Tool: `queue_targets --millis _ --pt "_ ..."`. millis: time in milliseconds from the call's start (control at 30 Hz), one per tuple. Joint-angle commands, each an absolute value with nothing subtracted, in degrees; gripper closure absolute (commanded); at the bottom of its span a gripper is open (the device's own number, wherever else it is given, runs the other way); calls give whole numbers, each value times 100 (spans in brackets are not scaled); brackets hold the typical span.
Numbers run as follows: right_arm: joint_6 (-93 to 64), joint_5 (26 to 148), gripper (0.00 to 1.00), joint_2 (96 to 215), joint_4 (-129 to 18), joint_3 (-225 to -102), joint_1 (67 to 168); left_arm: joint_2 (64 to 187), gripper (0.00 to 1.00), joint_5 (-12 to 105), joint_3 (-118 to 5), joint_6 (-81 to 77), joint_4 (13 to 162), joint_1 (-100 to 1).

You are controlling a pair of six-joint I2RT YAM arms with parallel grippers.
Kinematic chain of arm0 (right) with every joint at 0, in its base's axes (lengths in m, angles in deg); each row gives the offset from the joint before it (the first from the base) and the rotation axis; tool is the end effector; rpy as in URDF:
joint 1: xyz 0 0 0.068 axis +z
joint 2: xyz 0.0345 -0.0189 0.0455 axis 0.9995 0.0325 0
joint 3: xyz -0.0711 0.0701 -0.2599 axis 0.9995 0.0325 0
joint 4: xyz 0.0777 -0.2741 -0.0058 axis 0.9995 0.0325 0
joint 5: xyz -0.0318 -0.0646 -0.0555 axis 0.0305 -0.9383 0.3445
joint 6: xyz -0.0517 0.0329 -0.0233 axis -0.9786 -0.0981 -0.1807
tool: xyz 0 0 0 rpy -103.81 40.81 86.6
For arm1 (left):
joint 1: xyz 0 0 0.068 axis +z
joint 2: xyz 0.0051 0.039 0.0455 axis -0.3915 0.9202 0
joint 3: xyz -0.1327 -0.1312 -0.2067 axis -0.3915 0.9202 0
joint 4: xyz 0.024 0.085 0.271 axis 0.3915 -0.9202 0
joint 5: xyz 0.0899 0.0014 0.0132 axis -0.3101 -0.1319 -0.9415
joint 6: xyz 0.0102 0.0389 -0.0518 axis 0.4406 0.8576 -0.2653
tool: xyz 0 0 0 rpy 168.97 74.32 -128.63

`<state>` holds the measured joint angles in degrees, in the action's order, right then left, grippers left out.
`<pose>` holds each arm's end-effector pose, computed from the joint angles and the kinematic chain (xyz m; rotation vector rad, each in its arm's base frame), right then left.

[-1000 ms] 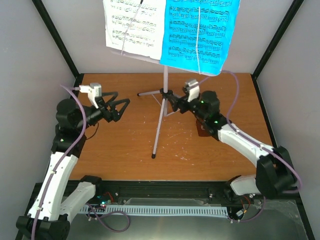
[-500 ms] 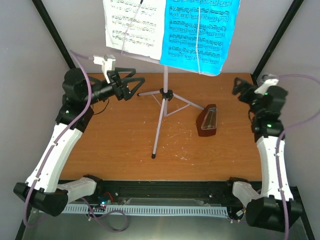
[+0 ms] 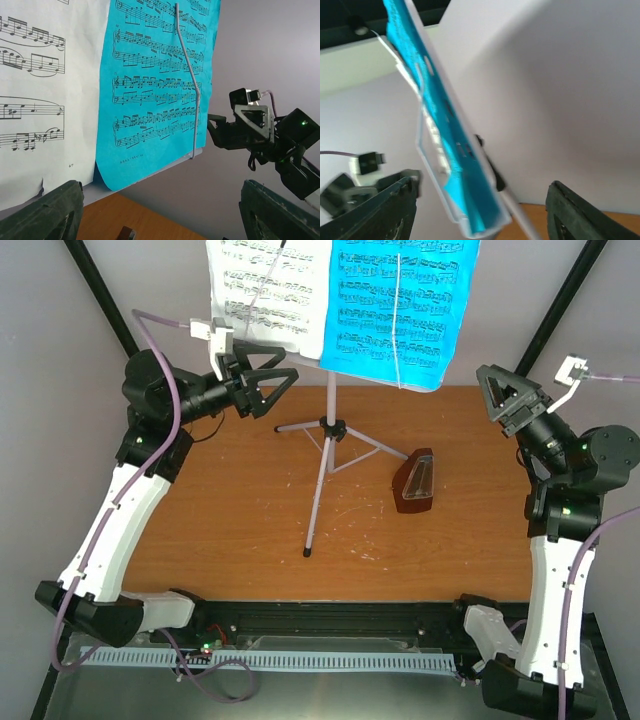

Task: Pack up the instrument practice props

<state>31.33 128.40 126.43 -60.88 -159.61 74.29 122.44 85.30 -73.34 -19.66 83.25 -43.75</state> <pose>0.1904 -0.0066 0.5166 -0.0558 1.3779 1.0627 0.2534 -0.1362 0.5336 0.6498 1.3772 -1.2457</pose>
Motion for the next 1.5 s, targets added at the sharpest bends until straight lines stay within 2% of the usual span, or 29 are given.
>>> queue_targets --millis 0,300,700,1200,1467 --pt "3711 13499 34 12802 -6381 -16389 7651 12309 16 8693 -7666 -2150 8530 -4418" --pt "2747 13247 45 13265 -5162 -17028 8519 12343 19 8794 -7686 -2280 8547 -4423" --pt "2550 13078 52 13351 -5075 -16962 8714 12311 24 8798 -7713 -2400 8536 -4423" --pt "2266 12894 66 13651 -5159 -17244 8902 12544 30 8796 -7895 -2617 8651 -4431" --pt "2008 12662 68 14043 -5128 -17872 9157 13161 34 8453 -8557 -2430 8632 -4883"
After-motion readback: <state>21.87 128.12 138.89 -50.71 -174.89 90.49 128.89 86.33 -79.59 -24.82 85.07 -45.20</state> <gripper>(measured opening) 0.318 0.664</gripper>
